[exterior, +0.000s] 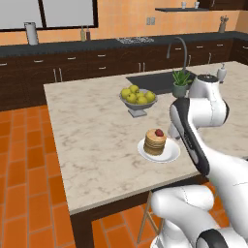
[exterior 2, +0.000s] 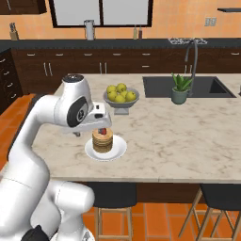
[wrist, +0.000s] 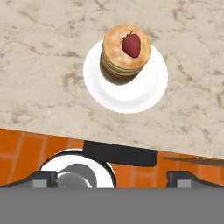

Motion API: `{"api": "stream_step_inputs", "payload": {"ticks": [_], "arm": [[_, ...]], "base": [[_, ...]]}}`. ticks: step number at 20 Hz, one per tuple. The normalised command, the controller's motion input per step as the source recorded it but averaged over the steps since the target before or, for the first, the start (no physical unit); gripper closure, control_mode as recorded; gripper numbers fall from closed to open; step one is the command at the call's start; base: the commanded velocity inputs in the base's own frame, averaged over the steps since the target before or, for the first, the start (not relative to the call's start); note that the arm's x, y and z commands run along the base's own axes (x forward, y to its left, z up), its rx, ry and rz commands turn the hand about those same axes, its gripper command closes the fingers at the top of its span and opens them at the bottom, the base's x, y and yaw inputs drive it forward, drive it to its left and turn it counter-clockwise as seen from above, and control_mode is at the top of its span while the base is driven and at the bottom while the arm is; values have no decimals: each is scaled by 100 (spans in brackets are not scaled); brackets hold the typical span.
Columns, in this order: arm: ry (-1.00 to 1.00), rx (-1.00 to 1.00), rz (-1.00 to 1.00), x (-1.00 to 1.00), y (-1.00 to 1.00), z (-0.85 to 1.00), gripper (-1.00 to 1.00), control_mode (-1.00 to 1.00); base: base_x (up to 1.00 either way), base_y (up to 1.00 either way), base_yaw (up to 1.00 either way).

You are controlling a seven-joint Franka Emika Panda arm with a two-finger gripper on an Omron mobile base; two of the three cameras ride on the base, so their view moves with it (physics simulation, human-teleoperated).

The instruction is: Take the strawberry from the fridge and place it on top of the pancake, located on the dining counter.

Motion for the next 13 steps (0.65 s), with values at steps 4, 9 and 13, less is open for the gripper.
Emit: {"api": "stream_step_inputs", "payload": {"ticks": [4,9,13], "arm": [[-15,1,0,-80,-29,84,-100,-100],[-16,0,0,-82,-19,95,-100,-100],[-17,0,0,-83,-12,96,-100,-100]], "base": [[0,0,0],[0,0,0],[0,0,0]]}}
